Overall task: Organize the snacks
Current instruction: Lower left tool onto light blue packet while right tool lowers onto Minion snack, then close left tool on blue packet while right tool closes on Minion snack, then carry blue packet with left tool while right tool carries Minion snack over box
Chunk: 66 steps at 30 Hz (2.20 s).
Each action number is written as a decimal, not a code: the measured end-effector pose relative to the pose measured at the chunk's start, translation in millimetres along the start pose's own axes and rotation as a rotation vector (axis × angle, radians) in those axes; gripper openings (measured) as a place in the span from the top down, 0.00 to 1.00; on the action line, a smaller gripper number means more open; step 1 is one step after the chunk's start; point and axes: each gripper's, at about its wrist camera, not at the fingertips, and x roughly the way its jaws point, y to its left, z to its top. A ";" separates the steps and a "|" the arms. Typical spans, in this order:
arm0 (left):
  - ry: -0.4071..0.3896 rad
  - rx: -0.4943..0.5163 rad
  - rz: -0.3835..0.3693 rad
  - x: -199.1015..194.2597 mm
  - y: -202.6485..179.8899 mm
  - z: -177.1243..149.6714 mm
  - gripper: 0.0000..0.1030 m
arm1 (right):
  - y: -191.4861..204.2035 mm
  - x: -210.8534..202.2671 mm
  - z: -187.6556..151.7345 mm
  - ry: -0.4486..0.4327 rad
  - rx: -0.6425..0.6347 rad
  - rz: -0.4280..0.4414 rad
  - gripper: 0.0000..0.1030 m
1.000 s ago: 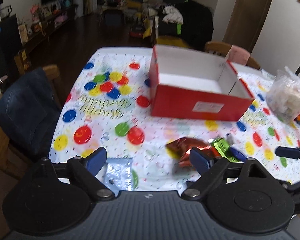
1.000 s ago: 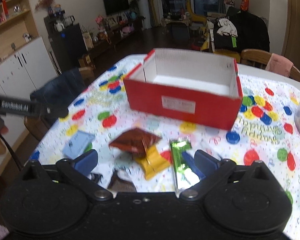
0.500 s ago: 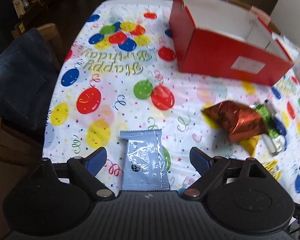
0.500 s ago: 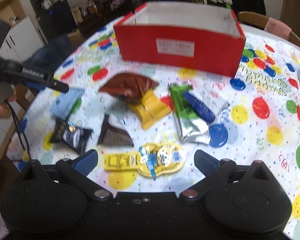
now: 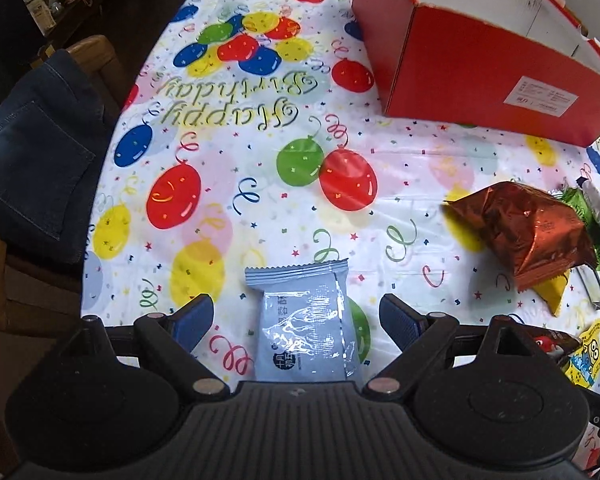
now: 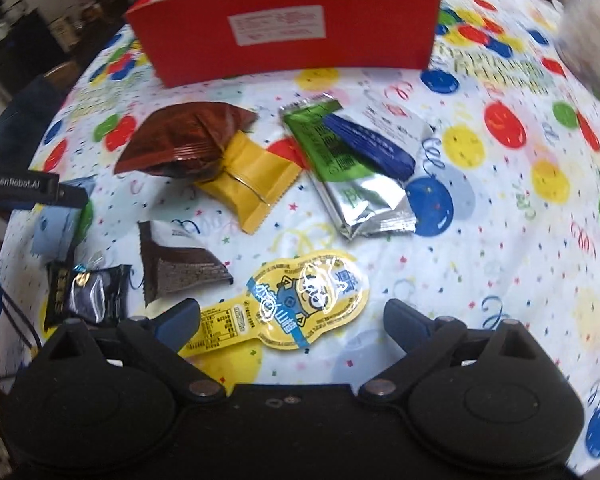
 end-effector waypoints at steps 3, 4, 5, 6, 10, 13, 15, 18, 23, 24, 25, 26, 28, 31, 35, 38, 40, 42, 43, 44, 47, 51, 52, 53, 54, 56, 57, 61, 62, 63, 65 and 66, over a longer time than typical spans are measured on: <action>0.017 -0.001 -0.001 6.1 -0.7 0.5 0.12 | 3.4 1.7 1.4 0.006 0.020 -0.036 0.06; 0.021 0.000 0.008 7.5 -1.3 0.3 0.12 | 3.9 2.0 1.5 0.005 0.027 -0.046 0.07; 0.024 0.001 0.012 8.5 -1.3 0.0 0.12 | 5.3 2.1 3.7 0.005 0.036 -0.054 0.07; 0.027 0.000 0.010 8.8 -1.2 -0.5 0.12 | 5.4 2.4 4.5 0.006 0.047 -0.063 0.07; 0.027 -0.005 0.016 8.7 0.0 -2.4 0.13 | 5.1 5.7 7.5 0.015 0.104 -0.089 0.10; 0.029 -0.015 0.019 9.5 1.3 -3.3 0.16 | 8.4 8.8 8.4 0.020 0.126 -0.109 0.14; 0.034 -0.023 0.018 10.5 2.5 -4.0 0.17 | 12.0 12.7 8.6 0.040 0.130 -0.119 0.15; 0.043 -0.041 0.013 11.8 6.3 -4.9 0.21 | 18.5 14.3 7.8 0.043 0.113 -0.139 0.17; 0.045 -0.071 -0.007 11.2 12.6 -5.4 0.27 | 22.5 12.8 5.6 0.037 0.085 -0.166 0.25; 0.042 -0.070 -0.007 10.6 12.7 -5.7 0.28 | 22.0 11.8 4.9 0.034 0.083 -0.169 0.26; 0.040 -0.069 -0.008 9.9 12.5 -5.9 0.31 | 21.2 10.7 4.4 0.031 0.081 -0.170 0.29; 0.037 -0.067 -0.008 9.3 12.3 -6.2 0.33 | 20.1 9.2 3.2 0.026 0.078 -0.168 0.33; 0.033 -0.066 -0.009 8.3 12.3 -7.0 0.36 | 16.6 6.5 1.2 0.016 0.074 -0.163 0.38; 0.020 -0.065 -0.010 6.6 13.2 -8.4 0.42 | 10.0 2.1 -1.6 0.002 0.073 -0.149 0.46; 0.012 -0.061 -0.012 4.3 14.3 -10.1 0.51 | 2.3 -2.5 -5.1 -0.009 0.091 -0.122 0.50; 0.007 -0.064 -0.015 3.6 15.9 -11.5 0.53 | -1.5 -4.3 -7.2 -0.015 0.098 -0.111 0.51; 0.006 -0.077 -0.023 3.1 18.2 -12.5 0.54 | -3.5 -5.8 -8.7 -0.016 0.104 -0.103 0.51; 0.004 -0.097 -0.035 2.4 21.6 -14.1 0.54 | -6.3 -8.0 -10.6 -0.018 0.109 -0.090 0.52; 0.004 -0.106 -0.036 1.9 23.3 -15.4 0.54 | -7.4 -9.6 -11.7 -0.023 0.110 -0.086 0.52; 0.005 -0.114 -0.035 1.6 24.9 -16.5 0.54 | -8.4 -11.9 -13.0 -0.029 0.110 -0.086 0.52; 0.004 -0.131 -0.034 -2.8 29.5 -20.8 0.54 | -10.6 -21.8 -16.1 -0.058 0.095 -0.082 0.52; -0.011 -0.160 -0.050 -15.5 36.5 -25.7 0.54 | -12.1 -38.3 -16.3 -0.114 0.075 -0.077 0.52; -0.018 -0.163 -0.049 -19.8 36.9 -26.7 0.54 | -12.4 -42.5 -15.4 -0.129 0.070 -0.076 0.52; -0.023 -0.166 -0.045 -24.2 37.6 -27.4 0.54 | -12.7 -46.2 -14.3 -0.143 0.066 -0.075 0.52; -0.029 -0.171 -0.043 -28.6 38.1 -27.8 0.54 | -12.5 -50.4 -13.2 -0.159 0.059 -0.075 0.52; -0.048 -0.177 -0.043 -39.1 38.1 -28.0 0.54 | -11.9 -58.0 -10.5 -0.188 0.039 -0.073 0.52; -0.056 -0.178 -0.042 -44.6 37.3 -27.6 0.54 | -11.6 -62.4 -8.9 -0.204 0.030 -0.073 0.52; -0.103 -0.174 -0.057 -68.4 30.7 -22.6 0.54 | -11.2 -79.3 0.4 -0.264 -0.010 -0.063 0.52; -0.115 -0.170 -0.060 -74.8 27.8 -20.2 0.54 | -11.5 -83.9 4.0 -0.279 -0.018 -0.059 0.52; -0.129 -0.164 -0.066 -81.0 24.5 -17.7 0.54 | -11.9 -88.3 7.9 -0.294 -0.023 -0.054 0.52; -0.157 -0.151 -0.074 -93.7 16.8 -12.3 0.54 | -13.6 -96.6 16.9 -0.322 -0.027 -0.044 0.52; -0.168 -0.145 -0.081 -99.8 12.4 -9.4 0.54 | -14.5 -100.3 22.0 -0.332 -0.030 -0.038 0.52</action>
